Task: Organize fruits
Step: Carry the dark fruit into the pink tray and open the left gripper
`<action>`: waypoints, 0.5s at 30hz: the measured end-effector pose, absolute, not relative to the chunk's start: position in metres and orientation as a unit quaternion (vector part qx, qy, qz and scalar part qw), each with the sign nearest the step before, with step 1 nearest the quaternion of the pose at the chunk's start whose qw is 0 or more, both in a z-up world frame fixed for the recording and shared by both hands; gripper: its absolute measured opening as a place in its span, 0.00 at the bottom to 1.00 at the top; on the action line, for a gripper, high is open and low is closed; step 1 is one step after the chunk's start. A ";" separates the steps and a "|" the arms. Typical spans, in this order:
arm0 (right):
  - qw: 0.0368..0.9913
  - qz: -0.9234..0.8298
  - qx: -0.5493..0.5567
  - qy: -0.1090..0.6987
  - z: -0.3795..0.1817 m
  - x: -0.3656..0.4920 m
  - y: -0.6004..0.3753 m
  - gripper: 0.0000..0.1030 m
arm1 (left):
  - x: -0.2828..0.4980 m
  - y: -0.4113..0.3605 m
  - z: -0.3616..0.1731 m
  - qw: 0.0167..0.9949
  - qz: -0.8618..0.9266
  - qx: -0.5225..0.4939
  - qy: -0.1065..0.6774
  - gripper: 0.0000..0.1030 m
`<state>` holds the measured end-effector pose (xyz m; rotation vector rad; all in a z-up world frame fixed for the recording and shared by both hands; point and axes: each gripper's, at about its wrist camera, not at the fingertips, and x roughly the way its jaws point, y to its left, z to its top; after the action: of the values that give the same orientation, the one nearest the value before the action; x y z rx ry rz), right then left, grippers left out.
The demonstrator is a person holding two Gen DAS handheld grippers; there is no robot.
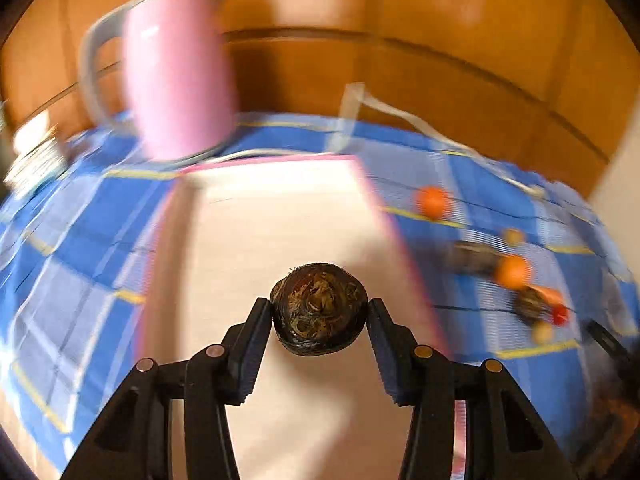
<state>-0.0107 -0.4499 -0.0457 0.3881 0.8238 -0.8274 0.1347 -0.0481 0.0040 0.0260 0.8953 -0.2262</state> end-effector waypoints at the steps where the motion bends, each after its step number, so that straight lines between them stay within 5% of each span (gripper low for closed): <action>1: 0.817 -0.388 0.182 0.386 -0.046 -0.011 -0.450 1.00 | 0.138 -0.039 0.002 0.898 -0.091 0.011 0.431 0.48; 11: 0.817 -0.388 0.182 0.386 -0.045 -0.011 -0.450 1.00 | 0.159 -0.002 -0.014 0.902 -0.009 0.011 0.432 0.49; 15: 0.817 -0.388 0.182 0.386 -0.045 -0.011 -0.450 1.00 | 0.150 0.002 -0.008 0.912 0.001 0.004 0.411 0.61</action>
<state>-0.0114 -0.4498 -0.0454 0.3878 0.8232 -0.8270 0.1495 0.0021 -0.0077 0.0073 0.8462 0.0012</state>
